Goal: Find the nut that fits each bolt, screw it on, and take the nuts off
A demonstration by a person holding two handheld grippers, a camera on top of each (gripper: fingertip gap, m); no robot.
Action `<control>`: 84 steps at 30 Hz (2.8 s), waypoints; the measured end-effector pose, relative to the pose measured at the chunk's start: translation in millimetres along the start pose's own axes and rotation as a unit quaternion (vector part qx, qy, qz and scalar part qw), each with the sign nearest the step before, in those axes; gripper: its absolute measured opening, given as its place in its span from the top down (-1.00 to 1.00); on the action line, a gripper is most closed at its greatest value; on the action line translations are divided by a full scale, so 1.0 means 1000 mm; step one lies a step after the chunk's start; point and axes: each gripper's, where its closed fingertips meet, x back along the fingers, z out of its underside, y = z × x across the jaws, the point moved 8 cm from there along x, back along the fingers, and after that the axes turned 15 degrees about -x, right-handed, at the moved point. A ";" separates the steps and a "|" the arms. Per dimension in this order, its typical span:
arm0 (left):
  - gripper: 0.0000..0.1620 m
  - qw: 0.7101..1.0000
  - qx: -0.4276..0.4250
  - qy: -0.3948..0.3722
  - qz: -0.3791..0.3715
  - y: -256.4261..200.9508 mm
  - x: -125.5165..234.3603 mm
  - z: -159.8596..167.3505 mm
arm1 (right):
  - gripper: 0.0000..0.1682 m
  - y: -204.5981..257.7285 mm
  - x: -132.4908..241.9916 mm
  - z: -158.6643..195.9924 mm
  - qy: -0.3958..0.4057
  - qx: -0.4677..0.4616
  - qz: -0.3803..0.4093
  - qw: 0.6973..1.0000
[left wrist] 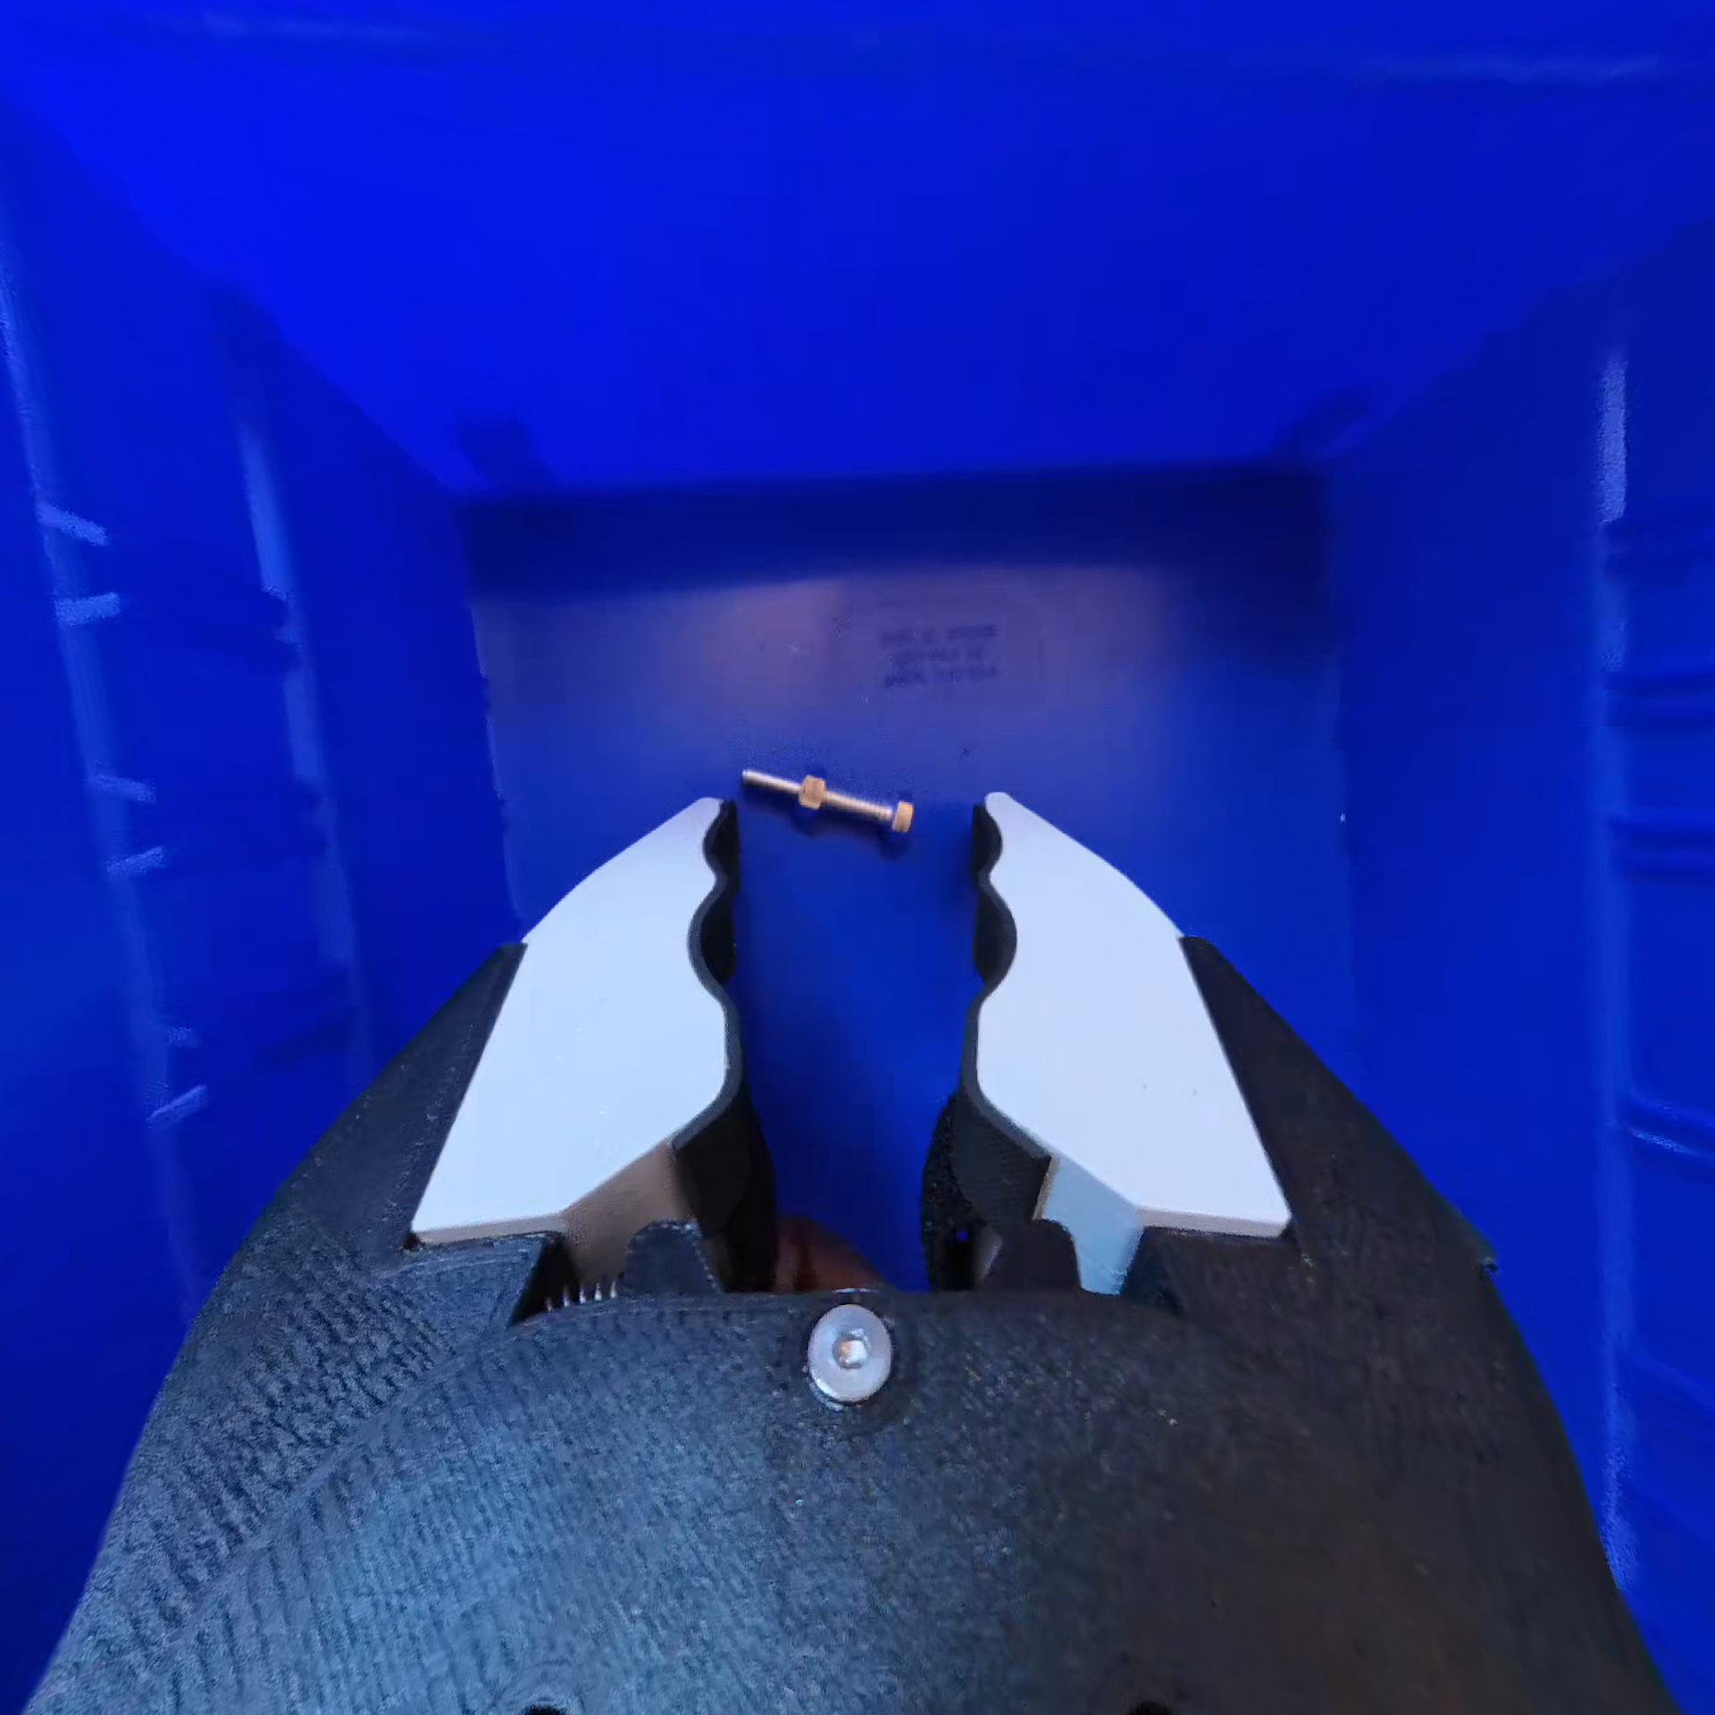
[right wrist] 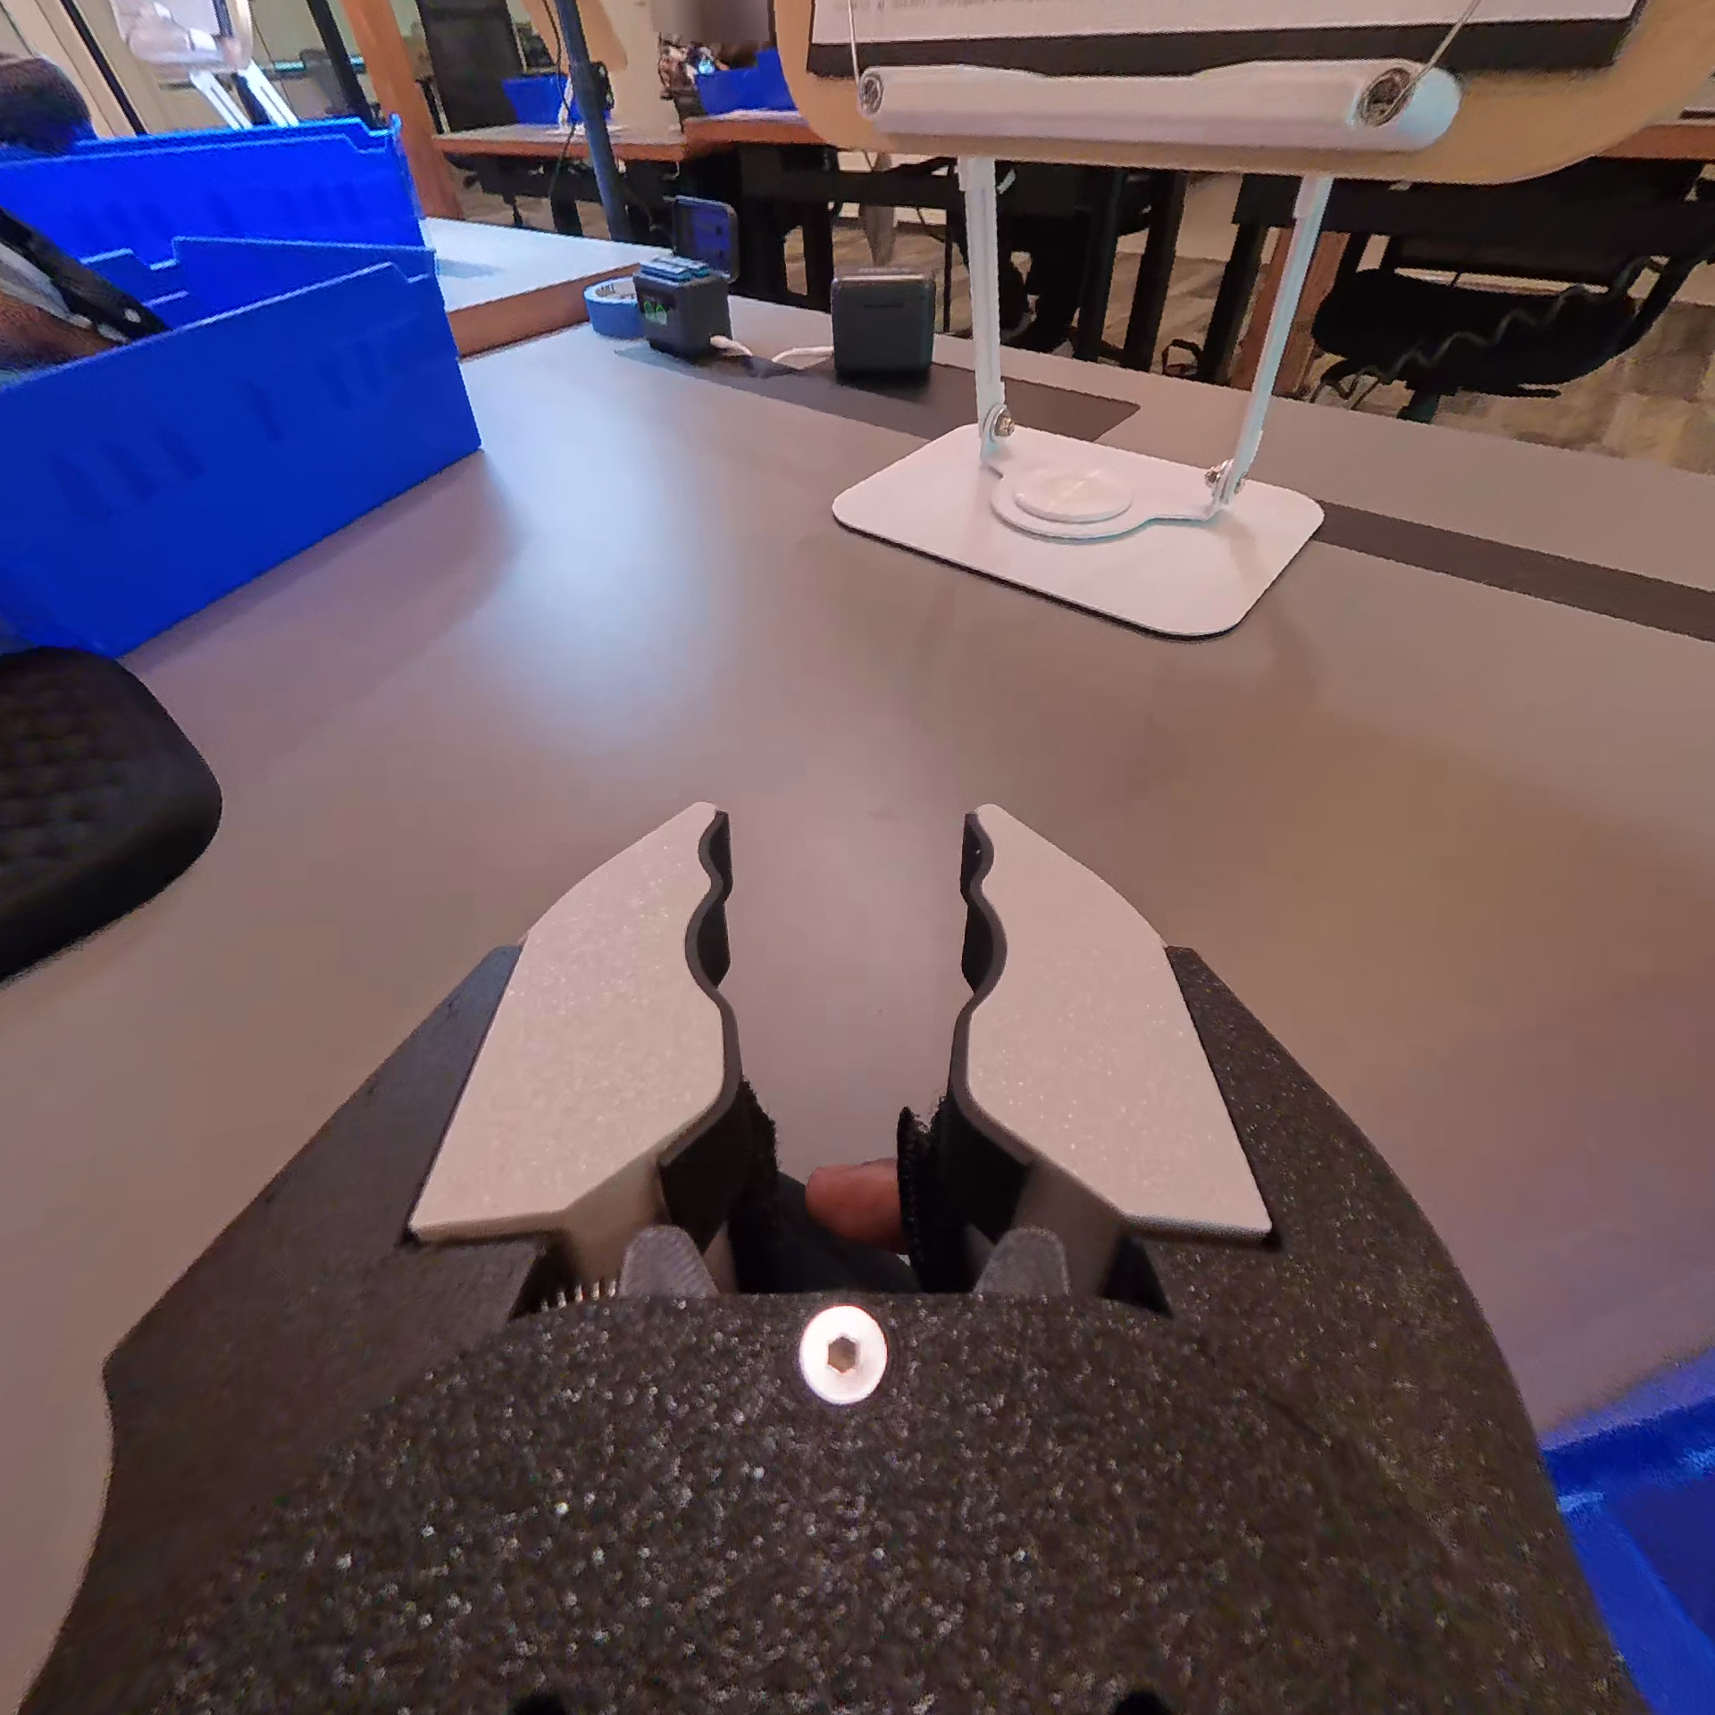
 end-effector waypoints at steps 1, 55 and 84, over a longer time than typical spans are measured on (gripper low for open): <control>0.40 1.000 0.003 0.003 0.004 0.000 -0.001 -0.001 | 0.43 -0.001 0.000 0.000 -0.001 -0.002 0.000 1.000; 0.87 0.548 -0.589 -0.547 0.231 -0.391 0.082 0.065 | 0.86 0.068 -0.032 -0.017 0.002 -0.025 -0.263 0.964; 0.85 0.629 -0.526 -0.435 0.372 -0.393 0.062 0.065 | 0.93 0.065 -0.029 -0.017 -0.020 0.022 -0.247 0.969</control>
